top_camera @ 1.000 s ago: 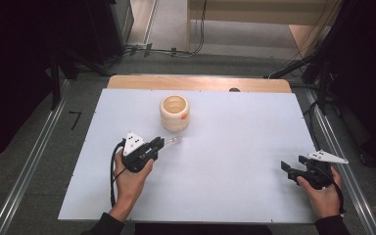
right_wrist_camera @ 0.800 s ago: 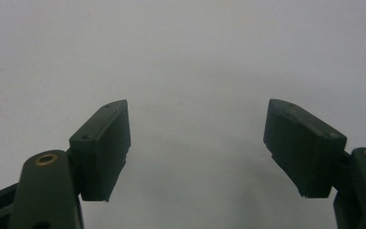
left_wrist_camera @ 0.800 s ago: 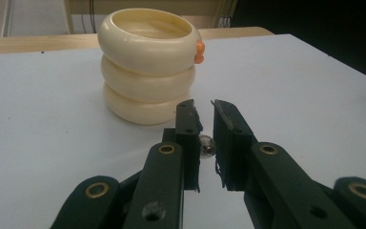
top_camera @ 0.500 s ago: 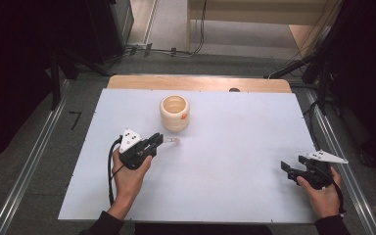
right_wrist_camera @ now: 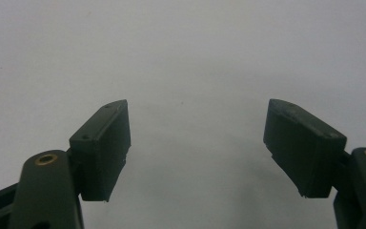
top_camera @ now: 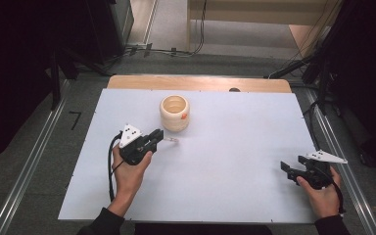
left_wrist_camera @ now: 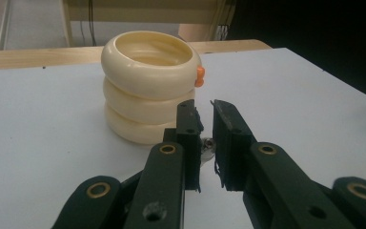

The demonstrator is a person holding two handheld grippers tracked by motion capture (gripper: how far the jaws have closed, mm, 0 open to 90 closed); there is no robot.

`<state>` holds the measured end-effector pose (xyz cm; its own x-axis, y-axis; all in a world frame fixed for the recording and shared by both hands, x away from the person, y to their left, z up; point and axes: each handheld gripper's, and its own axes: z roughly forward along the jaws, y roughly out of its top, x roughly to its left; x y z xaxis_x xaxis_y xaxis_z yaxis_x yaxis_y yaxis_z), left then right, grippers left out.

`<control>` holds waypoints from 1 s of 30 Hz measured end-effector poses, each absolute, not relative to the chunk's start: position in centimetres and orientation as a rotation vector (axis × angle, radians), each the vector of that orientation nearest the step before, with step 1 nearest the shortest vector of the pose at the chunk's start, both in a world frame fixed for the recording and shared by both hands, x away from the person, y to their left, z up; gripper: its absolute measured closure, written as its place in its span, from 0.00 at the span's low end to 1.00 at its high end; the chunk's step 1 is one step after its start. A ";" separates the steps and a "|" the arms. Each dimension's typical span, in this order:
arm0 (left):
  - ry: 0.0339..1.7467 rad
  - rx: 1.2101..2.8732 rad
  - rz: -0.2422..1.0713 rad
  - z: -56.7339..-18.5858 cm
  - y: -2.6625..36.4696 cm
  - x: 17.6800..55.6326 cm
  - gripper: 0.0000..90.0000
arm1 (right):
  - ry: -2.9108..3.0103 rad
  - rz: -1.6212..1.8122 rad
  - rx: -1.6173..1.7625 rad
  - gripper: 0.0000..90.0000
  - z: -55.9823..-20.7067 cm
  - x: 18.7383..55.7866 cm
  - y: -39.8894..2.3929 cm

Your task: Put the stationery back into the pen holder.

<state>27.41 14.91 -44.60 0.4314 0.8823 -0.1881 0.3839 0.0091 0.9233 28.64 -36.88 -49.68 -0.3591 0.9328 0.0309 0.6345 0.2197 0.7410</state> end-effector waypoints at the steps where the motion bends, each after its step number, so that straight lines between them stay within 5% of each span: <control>1: 1.143 1.584 0.564 -44.5 14.9 27.5 0.92 | 2.076 0.949 1.446 0.25 -49.7 28.6 -36.9; 30: 1.130 1.546 0.554 -41.6 14.5 29.1 0.92 | 2.082 0.952 1.437 0.25 -49.7 28.7 -36.8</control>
